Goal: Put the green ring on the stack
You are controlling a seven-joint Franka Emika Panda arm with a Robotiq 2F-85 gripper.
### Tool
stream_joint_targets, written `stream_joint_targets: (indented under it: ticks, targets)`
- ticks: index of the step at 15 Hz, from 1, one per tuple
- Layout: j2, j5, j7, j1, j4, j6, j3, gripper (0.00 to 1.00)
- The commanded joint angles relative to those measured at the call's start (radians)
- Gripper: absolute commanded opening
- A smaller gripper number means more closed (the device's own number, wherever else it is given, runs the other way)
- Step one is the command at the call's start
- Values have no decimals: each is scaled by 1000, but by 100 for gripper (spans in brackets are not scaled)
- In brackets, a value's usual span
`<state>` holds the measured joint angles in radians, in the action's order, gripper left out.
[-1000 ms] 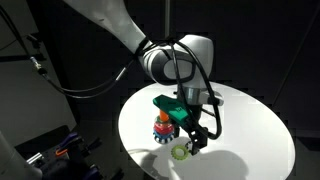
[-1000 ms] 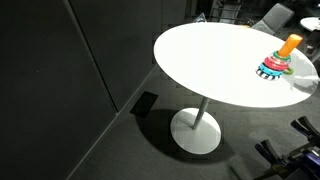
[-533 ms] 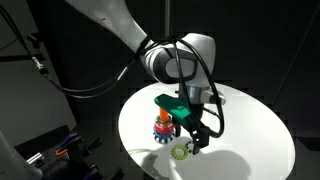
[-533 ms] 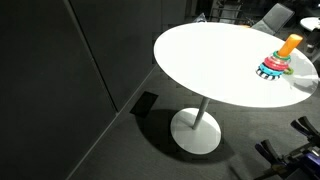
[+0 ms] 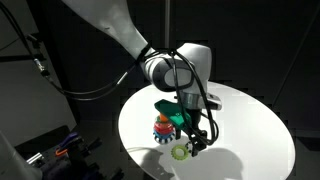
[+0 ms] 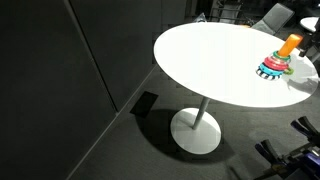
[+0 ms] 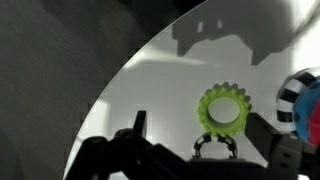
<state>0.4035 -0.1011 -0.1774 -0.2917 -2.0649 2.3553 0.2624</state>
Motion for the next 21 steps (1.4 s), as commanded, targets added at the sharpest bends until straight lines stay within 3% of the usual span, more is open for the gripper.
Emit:
stream_joint_targets:
  ticks: [1,13,21]
  targets:
    - [31,43,14,-17,4,51,-27,100]
    - [124,149,6,-33,-13,256,-70,100]
    - [144,204,-12,-68,-15,283,-119,100]
